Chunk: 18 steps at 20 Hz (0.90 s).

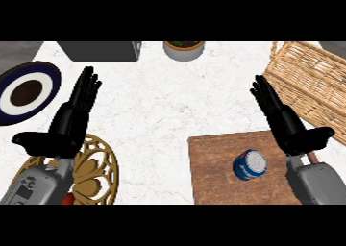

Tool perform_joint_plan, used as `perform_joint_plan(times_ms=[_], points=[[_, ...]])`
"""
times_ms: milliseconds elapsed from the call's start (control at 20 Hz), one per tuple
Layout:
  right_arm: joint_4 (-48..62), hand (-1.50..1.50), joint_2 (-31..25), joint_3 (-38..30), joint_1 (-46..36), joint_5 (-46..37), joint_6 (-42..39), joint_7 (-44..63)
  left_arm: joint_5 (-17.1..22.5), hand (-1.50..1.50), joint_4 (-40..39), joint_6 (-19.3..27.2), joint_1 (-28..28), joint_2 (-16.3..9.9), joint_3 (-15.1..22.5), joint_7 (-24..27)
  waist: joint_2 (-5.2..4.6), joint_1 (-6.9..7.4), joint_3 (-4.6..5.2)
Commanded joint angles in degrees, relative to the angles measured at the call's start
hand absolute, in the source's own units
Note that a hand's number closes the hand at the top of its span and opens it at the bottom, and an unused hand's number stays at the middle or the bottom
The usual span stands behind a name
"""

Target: Pick the can from the cutting board and place it in the basket

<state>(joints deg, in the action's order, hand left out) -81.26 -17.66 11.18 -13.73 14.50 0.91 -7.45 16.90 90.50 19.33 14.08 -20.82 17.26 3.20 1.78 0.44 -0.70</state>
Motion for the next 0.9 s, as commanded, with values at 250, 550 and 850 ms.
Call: perform_joint_plan(times_ms=[250, 550, 850], points=[[-6.8, 1.5, -5.8, -20.1, -1.5, 10.6, 0.2, -9.0, 2.0, 0.0, -8.6, -2.4, -4.7, -10.1, -7.7, -9.5, -1.64, -1.89, 0.54], [-11.2, -1.5, -1.6, 7.1, 0.9, -27.0, 13.8, -11.2, 5.9, 0.0, -10.9, -8.1, -3.1, -9.3, -7.8, -10.7, -1.81, -0.13, 0.83], [-19.0, -1.5, 6.1, 12.7, -5.9, -39.3, 21.7, 18.2, 6.0, 0.0, -14.1, -10.5, -0.6, -11.1, -10.5, -11.5, -1.47, -0.89, 0.88]])
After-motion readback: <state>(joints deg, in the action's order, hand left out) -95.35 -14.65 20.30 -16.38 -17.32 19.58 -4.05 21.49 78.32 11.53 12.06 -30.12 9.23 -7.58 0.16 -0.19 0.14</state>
